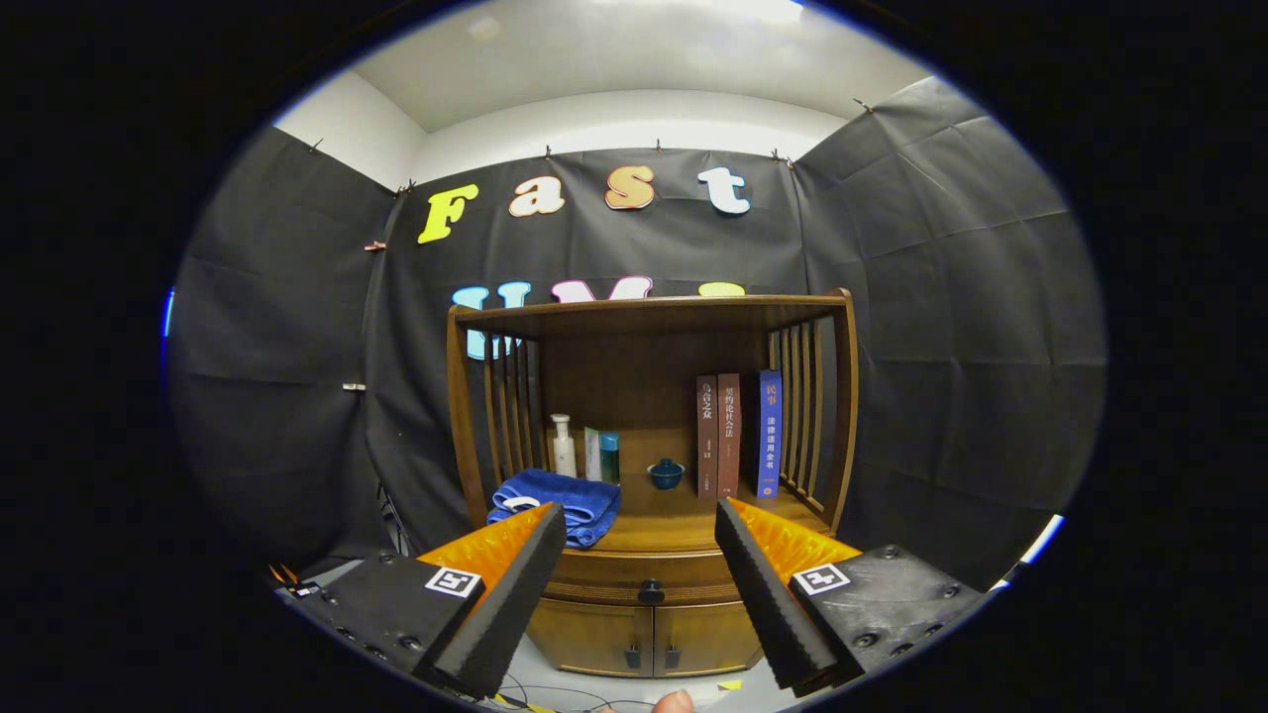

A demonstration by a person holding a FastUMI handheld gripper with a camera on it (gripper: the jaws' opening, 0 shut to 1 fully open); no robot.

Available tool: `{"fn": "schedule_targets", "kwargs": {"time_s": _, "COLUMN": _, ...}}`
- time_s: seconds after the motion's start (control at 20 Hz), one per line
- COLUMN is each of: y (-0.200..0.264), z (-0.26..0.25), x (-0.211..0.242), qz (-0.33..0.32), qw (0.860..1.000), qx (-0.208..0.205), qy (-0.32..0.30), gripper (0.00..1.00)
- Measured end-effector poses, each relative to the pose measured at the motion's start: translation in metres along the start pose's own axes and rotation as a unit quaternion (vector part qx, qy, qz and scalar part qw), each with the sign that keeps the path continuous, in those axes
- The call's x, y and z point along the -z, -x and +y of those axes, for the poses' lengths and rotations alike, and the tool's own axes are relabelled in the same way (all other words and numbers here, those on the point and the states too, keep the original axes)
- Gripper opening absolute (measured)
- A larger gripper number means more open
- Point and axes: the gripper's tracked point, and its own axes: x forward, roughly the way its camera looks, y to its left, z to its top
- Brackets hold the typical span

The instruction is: Pull open the drawer, take out the items inside it, and place them on the countertop above the cabinet.

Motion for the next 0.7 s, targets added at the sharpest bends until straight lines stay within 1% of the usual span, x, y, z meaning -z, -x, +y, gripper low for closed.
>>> {"fn": "schedule_targets", "kwargs": {"time_s": 0.2, "y": -0.01, "z": 0.004, "x": 0.012, "qz": -0.007, "qw": 1.0, "qx": -0.006, "qy": -0.004, "gripper": 0.98}}
{"fn": "schedule_targets", "kwargs": {"time_s": 0.3, "y": -0.022, "z": 0.008, "x": 0.032, "qz": -0.012, "qw": 1.0, "qx": -0.012, "qy": -0.014, "gripper": 0.98}}
{"fn": "schedule_targets", "kwargs": {"time_s": 0.4, "y": -0.041, "z": 0.007, "x": 0.072, "qz": 0.006, "qw": 1.0, "qx": -0.014, "qy": -0.011, "gripper": 0.98}}
{"fn": "schedule_targets", "kwargs": {"time_s": 0.55, "y": -0.074, "z": 0.012, "x": 0.139, "qz": 0.05, "qw": 0.999, "qx": -0.018, "qy": -0.009, "gripper": 0.99}}
{"fn": "schedule_targets", "kwargs": {"time_s": 0.7, "y": -0.107, "z": 0.008, "x": 0.19, "qz": 0.079, "qw": 0.997, "qx": -0.01, "qy": -0.012, "gripper": 0.99}}
